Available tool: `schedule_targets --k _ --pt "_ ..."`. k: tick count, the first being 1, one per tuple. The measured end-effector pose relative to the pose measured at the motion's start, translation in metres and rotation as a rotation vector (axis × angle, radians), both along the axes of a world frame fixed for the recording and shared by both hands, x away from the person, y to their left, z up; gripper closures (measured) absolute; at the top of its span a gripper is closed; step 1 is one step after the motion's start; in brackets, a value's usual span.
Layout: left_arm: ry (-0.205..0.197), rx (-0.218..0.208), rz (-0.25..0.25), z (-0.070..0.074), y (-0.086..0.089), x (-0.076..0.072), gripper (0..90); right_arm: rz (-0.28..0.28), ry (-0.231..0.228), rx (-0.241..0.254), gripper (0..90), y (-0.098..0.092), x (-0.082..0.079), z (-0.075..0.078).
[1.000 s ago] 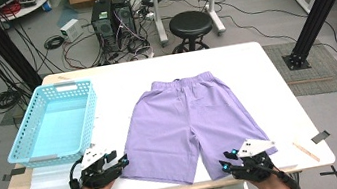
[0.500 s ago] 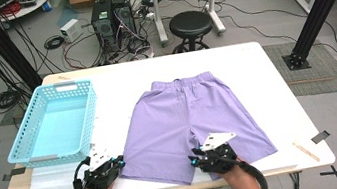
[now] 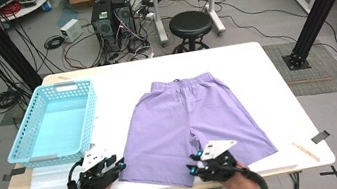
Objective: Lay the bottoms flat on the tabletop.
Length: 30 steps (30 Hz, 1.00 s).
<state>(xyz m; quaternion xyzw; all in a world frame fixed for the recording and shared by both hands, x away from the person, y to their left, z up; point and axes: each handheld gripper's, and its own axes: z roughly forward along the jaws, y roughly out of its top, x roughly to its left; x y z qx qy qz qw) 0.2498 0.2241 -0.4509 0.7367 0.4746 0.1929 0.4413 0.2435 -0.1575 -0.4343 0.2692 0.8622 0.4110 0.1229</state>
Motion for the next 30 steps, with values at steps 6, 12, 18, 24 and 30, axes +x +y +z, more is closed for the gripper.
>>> schedule_targets --k 6,12,18,24,30 --pt "-0.062 -0.057 -0.016 0.009 -0.002 0.006 48.8 -0.298 -0.055 -0.004 65.5 -0.088 0.008 0.01" --pt "-0.091 -0.1 -0.009 0.016 -0.007 0.021 44.2 -0.473 -0.017 -0.08 72.2 -0.153 0.012 0.002" --pt "-0.112 -0.126 0.022 0.023 -0.018 0.064 43.9 -0.427 0.006 -0.128 82.2 -0.17 0.019 -0.014" --pt "-0.13 -0.13 0.035 0.025 -0.034 0.085 44.1 -0.378 0.014 -0.109 82.2 -0.181 0.012 -0.015" --pt "-0.136 -0.125 0.012 0.036 -0.044 0.108 45.7 -0.363 -0.003 0.01 65.2 -0.183 0.032 0.007"
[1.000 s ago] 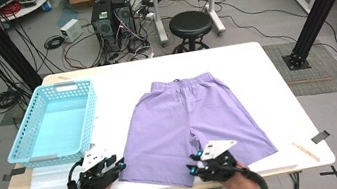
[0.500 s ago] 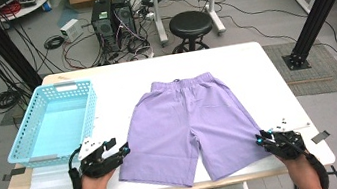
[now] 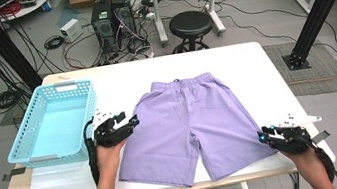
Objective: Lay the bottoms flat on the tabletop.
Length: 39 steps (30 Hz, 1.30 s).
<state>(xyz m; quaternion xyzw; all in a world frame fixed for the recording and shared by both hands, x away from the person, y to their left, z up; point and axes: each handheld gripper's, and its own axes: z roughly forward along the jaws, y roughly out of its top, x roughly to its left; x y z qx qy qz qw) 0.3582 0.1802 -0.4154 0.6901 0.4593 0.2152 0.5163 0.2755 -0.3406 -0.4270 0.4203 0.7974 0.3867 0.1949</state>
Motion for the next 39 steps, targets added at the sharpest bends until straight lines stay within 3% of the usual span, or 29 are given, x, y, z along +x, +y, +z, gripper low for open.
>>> schedule_targets --k 1,5,7,9,10,11,12,13,14,15,17,18,19,23,25,28,31,32,36,39 --pt "0.0 0.0 0.0 0.0 0.0 0.0 45.8 -0.002 -0.011 0.013 60.6 0.003 0.009 0.005" --pt "0.002 0.021 -0.02 0.002 -0.006 0.023 50.0 -0.007 -0.038 0.069 50.2 0.017 0.046 0.016" --pt "-0.013 0.018 -0.023 0.001 -0.007 0.027 54.2 -0.005 -0.044 0.081 51.1 0.022 0.061 0.016" --pt "0.013 0.029 -0.04 -0.002 -0.012 0.042 54.5 -0.001 -0.034 0.067 56.6 0.028 0.074 0.016" --pt "0.013 0.029 -0.04 -0.002 -0.012 0.042 55.2 -0.001 -0.034 0.067 56.6 0.028 0.074 0.016" --pt "0.015 0.034 -0.044 -0.004 -0.013 0.047 56.2 0.014 -0.025 0.049 59.5 0.033 0.085 0.015" --pt "0.005 0.026 -0.034 -0.008 -0.015 0.057 57.9 0.016 -0.025 0.04 59.5 0.035 0.089 0.015" --pt "0.005 0.026 -0.034 -0.008 -0.015 0.057 60.2 0.016 -0.025 0.04 59.5 0.035 0.089 0.015" --pt "0.019 0.052 -0.042 -0.01 -0.019 0.068 61.1 0.022 -0.02 0.029 59.5 0.038 0.097 0.015" --pt "0.019 0.052 -0.042 -0.01 -0.019 0.068 62.4 0.022 -0.02 0.029 59.5 0.038 0.097 0.015" --pt "-0.031 0.045 -0.04 -0.013 -0.022 0.076 64.0 0.022 -0.019 0.026 58.1 0.04 0.102 0.014" --pt "0.015 0.055 -0.059 -0.015 -0.026 0.086 64.1 0.024 -0.019 0.022 57.4 0.042 0.106 0.014" --pt "0.03 0.06 -0.064 -0.015 -0.029 0.091 62.2 0.023 -0.012 0.019 57.1 0.043 0.107 0.014" --pt "0.047 0.072 -0.1 -0.011 -0.04 0.105 59.6 0.026 -0.004 0.012 56.8 0.045 0.112 0.013" --pt "0.013 0.087 -0.116 -0.012 -0.046 0.11 61.2 0.024 0.005 0.008 56.8 0.045 0.113 0.013" --pt "0.095 0.122 -0.128 -0.017 -0.055 0.122 62.6 0.025 0.008 0.0 56.8 0.046 0.115 0.012" --pt "0.097 0.148 -0.118 -0.02 -0.061 0.125 65.9 0.019 0.014 -0.002 56.8 0.047 0.117 0.012" --pt "0.12 0.179 -0.106 -0.023 -0.064 0.129 66.0 0.024 0.015 -0.008 56.7 0.048 0.118 0.011" --pt "0.168 0.228 -0.028 -0.029 -0.065 0.136 66.1 0.024 0.024 -0.016 56.8 0.051 0.122 0.01" --pt "0.19 0.262 -0.012 -0.034 -0.065 0.138 66.1 0.024 0.027 -0.017 56.8 0.052 0.125 0.009"
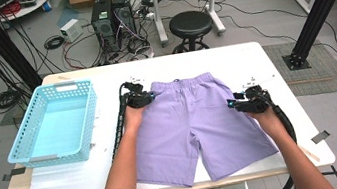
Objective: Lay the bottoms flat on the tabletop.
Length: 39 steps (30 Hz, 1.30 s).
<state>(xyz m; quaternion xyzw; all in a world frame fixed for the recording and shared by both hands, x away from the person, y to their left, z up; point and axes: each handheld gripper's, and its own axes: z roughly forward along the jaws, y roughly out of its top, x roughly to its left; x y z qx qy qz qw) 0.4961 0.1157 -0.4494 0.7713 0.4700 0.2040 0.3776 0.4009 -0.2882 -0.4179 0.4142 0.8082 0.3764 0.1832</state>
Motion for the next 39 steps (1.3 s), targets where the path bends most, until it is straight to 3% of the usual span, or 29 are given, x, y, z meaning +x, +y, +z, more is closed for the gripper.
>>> schedule_targets --k 1,2,3,4,6,7,8,12,14,17,18,19,21,22,24,25,30,31,34,35,39 --pt "-0.002 -0.01 0.012 0.0 0.001 0.001 66.1 0.0 0.0 0.0 56.8 0.0 0.0 0.0" --pt "-0.01 0.015 0.041 0.001 0.001 0.001 65.9 -0.002 0.002 0.001 57.1 0.002 0.002 -0.001" --pt "-0.013 0.015 0.061 0.0 0.001 0.001 64.7 0.0 -0.004 -0.002 57.3 0.003 0.004 -0.002" --pt "-0.013 0.015 0.061 0.0 0.001 0.001 62.4 0.0 -0.004 -0.002 57.3 0.003 0.004 -0.002" --pt "-0.027 0.024 0.107 0.001 0.003 0.001 55.3 -0.012 -0.01 -0.015 59.3 0.005 0.01 -0.003" --pt "-0.027 0.024 0.107 0.001 0.003 0.001 53.1 -0.012 -0.01 -0.015 59.3 0.005 0.01 -0.003" --pt "-0.048 -0.002 0.112 0.002 0.004 -0.002 51.7 -0.031 -0.013 -0.02 60.1 0.008 0.017 -0.003" --pt "-0.053 -0.032 0.105 0.006 0.009 -0.006 43.5 -0.065 -0.039 -0.031 63.9 0.011 0.038 -0.005" --pt "-0.092 -0.055 0.084 0.012 0.014 -0.015 43.4 -0.074 -0.037 -0.048 67.5 0.017 0.052 -0.007" --pt "-0.11 -0.058 0.08 0.016 0.017 -0.021 42.6 -0.065 -0.024 -0.052 69.2 0.025 0.065 -0.01" --pt "-0.114 -0.063 0.08 0.017 0.02 -0.024 42.4 -0.041 -0.01 -0.057 70.8 0.034 0.077 -0.015" --pt "-0.121 -0.068 0.081 0.019 0.023 -0.026 42.4 -0.041 -0.01 -0.057 70.8 0.034 0.077 -0.015" --pt "-0.124 -0.093 0.081 0.024 0.032 -0.034 40.8 -0.044 0.009 -0.121 71.7 0.043 0.093 -0.025" --pt "-0.124 -0.093 0.081 0.024 0.032 -0.034 40.8 -0.044 0.009 -0.121 71.7 0.043 0.093 -0.025" --pt "-0.145 -0.111 0.073 0.027 0.039 -0.042 40.8 -0.136 0.039 -0.044 73.0 0.03 0.1 -0.031" --pt "-0.148 -0.116 0.068 0.027 0.041 -0.043 40.8 -0.174 0.048 -0.043 72.7 0.025 0.1 -0.031" --pt "-0.151 -0.152 0.069 0.022 0.05 -0.053 40.8 -0.189 0.082 -0.021 71.0 0.011 0.097 -0.027" --pt "-0.156 -0.168 0.056 0.02 0.053 -0.06 40.8 -0.187 0.066 0.024 69.3 0.005 0.091 -0.021" --pt "-0.164 -0.187 0.041 0.019 0.056 -0.067 38.3 -0.18 0.031 0.035 64.6 0.001 0.081 -0.012" --pt "-0.169 -0.204 0.031 0.019 0.058 -0.075 35.4 -0.167 0.003 0.035 58.5 -0.002 0.07 -0.003" --pt "-0.196 -0.223 0.005 0.02 0.062 -0.093 27.2 -0.151 -0.034 0.09 47.2 -0.011 0.045 0.01"
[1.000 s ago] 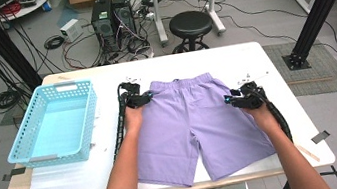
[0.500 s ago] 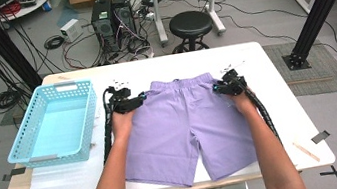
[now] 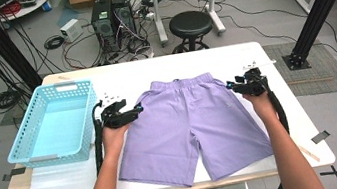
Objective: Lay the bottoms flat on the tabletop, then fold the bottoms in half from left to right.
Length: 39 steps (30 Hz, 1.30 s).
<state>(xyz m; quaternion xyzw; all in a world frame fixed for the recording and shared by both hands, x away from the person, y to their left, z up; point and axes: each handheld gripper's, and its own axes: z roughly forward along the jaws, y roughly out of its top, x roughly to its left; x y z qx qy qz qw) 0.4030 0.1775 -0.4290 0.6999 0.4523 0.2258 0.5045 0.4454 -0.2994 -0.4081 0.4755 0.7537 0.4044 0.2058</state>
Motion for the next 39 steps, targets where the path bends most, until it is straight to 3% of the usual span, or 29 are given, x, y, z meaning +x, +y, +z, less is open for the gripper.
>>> schedule_targets --k 1,2,3,4,9,14,18,28,32,39 --pt "0.0 0.0 0.0 0.0 0.0 0.0 26.3 0.0 0.0 0.0 47.2 0.0 0.0 0.0" --pt "-0.017 -0.018 -0.018 0.001 0.003 -0.01 26.2 0.003 -0.025 0.008 41.4 -0.003 -0.015 0.003" --pt "-0.017 -0.018 -0.018 0.001 0.003 -0.01 25.9 0.003 -0.025 0.008 41.4 -0.003 -0.015 0.003" --pt "-0.023 -0.02 -0.02 0.002 0.005 -0.019 25.3 0.014 -0.046 -0.001 35.7 -0.004 -0.03 0.002" --pt "-0.035 -0.028 -0.023 0.002 0.008 -0.041 25.2 0.038 -0.081 -0.024 21.2 -0.005 -0.064 -0.007" --pt "-0.021 -0.051 -0.02 -0.002 0.011 -0.059 25.2 0.073 -0.077 -0.037 21.0 -0.004 -0.081 -0.011" --pt "-0.041 -0.048 -0.03 0.001 0.015 -0.067 25.2 0.113 -0.079 -0.049 21.0 -0.002 -0.085 -0.01" --pt "-0.048 -0.048 -0.043 0.004 0.013 -0.08 24.5 0.13 -0.098 -0.045 21.0 0.004 -0.085 -0.002" --pt "-0.034 -0.035 -0.046 0.004 0.015 -0.088 24.5 0.142 -0.119 -0.036 21.0 0.006 -0.086 0.004" --pt "-0.008 -0.016 -0.048 -0.003 0.018 -0.1 28.3 0.145 -0.107 -0.028 21.0 0.015 -0.084 0.002"
